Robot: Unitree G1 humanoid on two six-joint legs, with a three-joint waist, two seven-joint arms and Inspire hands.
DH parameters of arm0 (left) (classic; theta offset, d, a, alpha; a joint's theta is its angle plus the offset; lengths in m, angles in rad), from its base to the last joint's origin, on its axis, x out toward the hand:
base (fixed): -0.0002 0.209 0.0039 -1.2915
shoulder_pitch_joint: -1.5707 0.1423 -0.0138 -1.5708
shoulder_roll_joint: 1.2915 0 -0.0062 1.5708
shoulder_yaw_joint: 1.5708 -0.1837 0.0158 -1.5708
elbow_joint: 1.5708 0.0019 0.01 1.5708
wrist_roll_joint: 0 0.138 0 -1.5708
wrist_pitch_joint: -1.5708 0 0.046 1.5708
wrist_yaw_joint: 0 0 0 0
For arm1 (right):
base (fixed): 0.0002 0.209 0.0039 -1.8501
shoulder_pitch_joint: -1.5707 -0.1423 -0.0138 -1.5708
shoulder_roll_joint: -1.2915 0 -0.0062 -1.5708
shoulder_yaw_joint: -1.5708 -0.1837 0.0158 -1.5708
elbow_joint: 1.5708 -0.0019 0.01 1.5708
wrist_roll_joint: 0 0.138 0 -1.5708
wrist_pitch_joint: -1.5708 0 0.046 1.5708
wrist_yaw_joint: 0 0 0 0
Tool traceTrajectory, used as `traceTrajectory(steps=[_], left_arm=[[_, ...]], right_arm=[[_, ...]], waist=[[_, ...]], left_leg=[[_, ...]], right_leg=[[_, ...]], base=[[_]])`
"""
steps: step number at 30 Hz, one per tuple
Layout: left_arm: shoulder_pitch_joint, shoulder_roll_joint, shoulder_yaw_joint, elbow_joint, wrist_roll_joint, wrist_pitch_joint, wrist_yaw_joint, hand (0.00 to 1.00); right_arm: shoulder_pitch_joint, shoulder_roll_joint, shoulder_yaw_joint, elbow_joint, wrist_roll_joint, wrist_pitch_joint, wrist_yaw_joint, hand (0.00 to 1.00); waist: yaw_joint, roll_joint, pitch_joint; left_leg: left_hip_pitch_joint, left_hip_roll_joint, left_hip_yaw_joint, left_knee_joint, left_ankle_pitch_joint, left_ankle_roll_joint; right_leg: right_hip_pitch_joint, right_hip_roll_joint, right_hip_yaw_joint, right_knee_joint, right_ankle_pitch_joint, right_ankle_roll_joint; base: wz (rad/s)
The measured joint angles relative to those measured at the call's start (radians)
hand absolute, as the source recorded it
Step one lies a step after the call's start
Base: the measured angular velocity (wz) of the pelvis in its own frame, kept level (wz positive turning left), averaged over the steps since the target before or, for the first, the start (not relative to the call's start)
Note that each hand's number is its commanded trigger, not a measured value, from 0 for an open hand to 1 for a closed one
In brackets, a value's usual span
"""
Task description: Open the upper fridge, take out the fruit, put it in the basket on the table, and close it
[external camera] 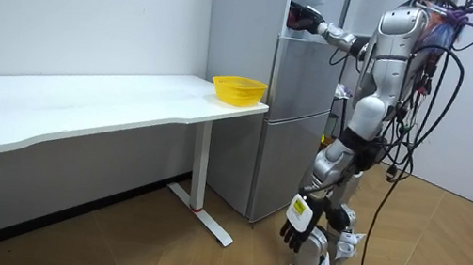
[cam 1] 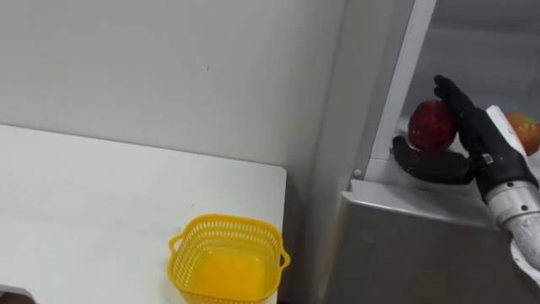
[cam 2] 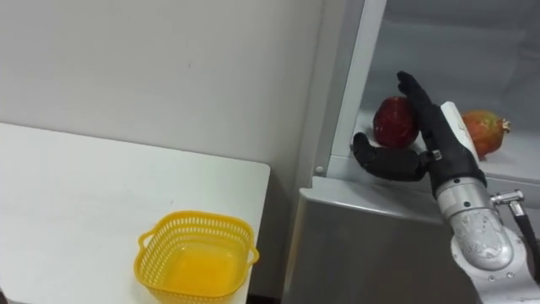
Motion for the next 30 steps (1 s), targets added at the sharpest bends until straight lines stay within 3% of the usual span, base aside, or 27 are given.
traceTrajectory(steps=[6, 7, 8, 9, 21, 30], left_arm=[[0.000, 0.005, 0.001, -0.008, 0.000, 0.021, -0.017, 0.00], [0.000, 0.006, 0.001, -0.008, 0.000, 0.025, -0.017, 0.00], [0.000, 0.009, 0.001, -0.009, 0.000, 0.034, -0.016, 0.00], [0.000, 0.011, 0.002, -0.009, 0.000, 0.041, -0.016, 0.00], [0.004, 0.012, 0.020, -0.059, 0.000, 0.083, -0.007, 0.00], [-0.001, 0.012, 0.020, -0.078, 0.017, 0.088, 0.002, 0.00]], right_arm=[[-0.055, 0.000, 0.006, 0.053, 0.026, 0.031, 0.047, 0.02], [-0.063, 0.000, 0.006, 0.064, 0.029, 0.034, 0.052, 0.11], [-0.074, 0.000, 0.006, 0.079, 0.038, 0.044, 0.062, 0.61], [-0.084, 0.000, 0.006, 0.098, 0.047, 0.044, 0.072, 1.00], [-0.146, -0.028, 0.009, 0.154, 0.057, 0.087, 0.064, 1.00], [-0.159, -0.031, 0.008, 0.148, 0.025, 0.087, 0.052, 1.00]], waist=[[0.000, -0.002, -0.0012], [0.000, -0.003, -0.0021], [0.000, -0.007, -0.0043], [0.000, -0.010, -0.0061], [0.031, -0.014, -0.0040], [0.044, -0.013, -0.0005]], left_leg=[[0.004, 0.001, 0.003, -0.002, 0.000, 0.000], [0.004, 0.001, 0.003, -0.002, 0.000, 0.000], [0.004, 0.001, 0.002, -0.002, 0.000, 0.000], [0.005, 0.001, 0.003, -0.002, 0.000, 0.000], [0.004, 0.004, 0.000, -0.001, 0.000, -0.001], [0.001, 0.004, 0.002, -0.004, -0.001, -0.002]], right_leg=[[0.001, 0.001, 0.005, 0.002, 0.001, -0.001], [0.000, 0.001, 0.007, 0.001, 0.001, -0.001], [0.001, 0.002, 0.008, 0.000, 0.001, -0.001], [0.001, 0.003, 0.010, 0.000, 0.001, -0.002], [0.000, 0.007, 0.009, -0.001, 0.003, -0.005], [-0.003, 0.007, 0.006, -0.003, 0.003, -0.005]], base=[[-0.01], [-0.04], [0.00], [-0.04], [-0.01], [0.00]])
